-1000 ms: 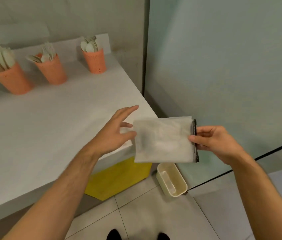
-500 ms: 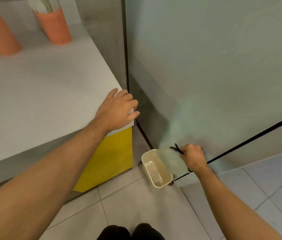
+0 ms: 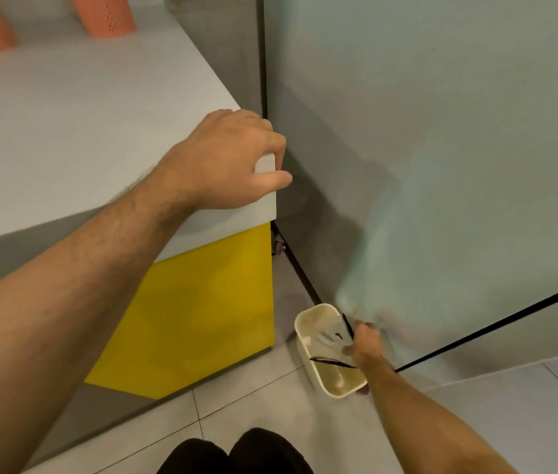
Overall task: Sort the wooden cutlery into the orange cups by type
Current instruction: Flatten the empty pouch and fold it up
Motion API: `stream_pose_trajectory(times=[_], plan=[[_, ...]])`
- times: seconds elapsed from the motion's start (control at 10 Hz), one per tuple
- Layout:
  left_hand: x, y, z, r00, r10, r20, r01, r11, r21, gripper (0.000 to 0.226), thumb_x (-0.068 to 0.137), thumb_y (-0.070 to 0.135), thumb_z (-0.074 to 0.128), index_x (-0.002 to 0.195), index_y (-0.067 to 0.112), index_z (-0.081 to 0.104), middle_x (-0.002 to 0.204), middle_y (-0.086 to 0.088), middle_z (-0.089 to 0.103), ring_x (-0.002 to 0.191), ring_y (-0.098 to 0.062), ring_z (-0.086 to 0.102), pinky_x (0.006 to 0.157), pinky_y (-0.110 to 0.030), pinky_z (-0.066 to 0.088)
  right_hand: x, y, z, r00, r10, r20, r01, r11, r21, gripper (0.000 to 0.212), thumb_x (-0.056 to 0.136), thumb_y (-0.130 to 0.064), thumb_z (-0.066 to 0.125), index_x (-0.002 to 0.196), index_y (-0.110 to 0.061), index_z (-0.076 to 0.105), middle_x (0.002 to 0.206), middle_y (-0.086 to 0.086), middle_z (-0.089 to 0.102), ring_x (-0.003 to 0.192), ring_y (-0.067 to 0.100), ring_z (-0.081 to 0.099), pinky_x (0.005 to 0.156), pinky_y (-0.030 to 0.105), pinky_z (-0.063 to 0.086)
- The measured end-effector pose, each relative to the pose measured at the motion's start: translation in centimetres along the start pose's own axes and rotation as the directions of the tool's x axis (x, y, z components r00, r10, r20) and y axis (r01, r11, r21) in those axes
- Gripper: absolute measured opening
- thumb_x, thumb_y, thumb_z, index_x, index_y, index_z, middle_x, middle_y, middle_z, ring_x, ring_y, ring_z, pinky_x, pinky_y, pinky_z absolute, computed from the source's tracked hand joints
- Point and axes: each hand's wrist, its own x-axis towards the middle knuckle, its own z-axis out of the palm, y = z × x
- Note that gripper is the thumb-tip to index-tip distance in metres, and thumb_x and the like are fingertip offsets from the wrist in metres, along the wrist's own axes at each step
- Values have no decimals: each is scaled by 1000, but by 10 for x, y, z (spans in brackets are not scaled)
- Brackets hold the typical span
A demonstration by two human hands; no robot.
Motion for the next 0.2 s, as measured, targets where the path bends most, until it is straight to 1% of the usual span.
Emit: stream_pose_trajectory(times=[0.1, 0.2], plan=[[-1, 2, -5, 1000, -13, 22, 15, 997, -81, 25, 83, 52, 47, 79, 30, 59, 84, 6, 60, 87, -15, 53, 85, -37, 42, -3, 4, -3, 1000, -16, -23, 16, 999, 28, 28, 93, -12, 55, 120, -14, 61, 116, 10, 60, 96, 28, 59, 86, 34, 51], [-6, 8, -16, 995, -98, 10, 97, 956, -276, 26, 84, 48, 52, 88, 27, 69, 97, 12, 66, 95, -8, 58, 90, -34, 45, -23, -7, -29, 998, -66, -8, 66, 997, -31, 32, 91, -8, 52, 119, -20, 64, 118, 9, 66, 101, 28, 64, 86, 34, 55]])
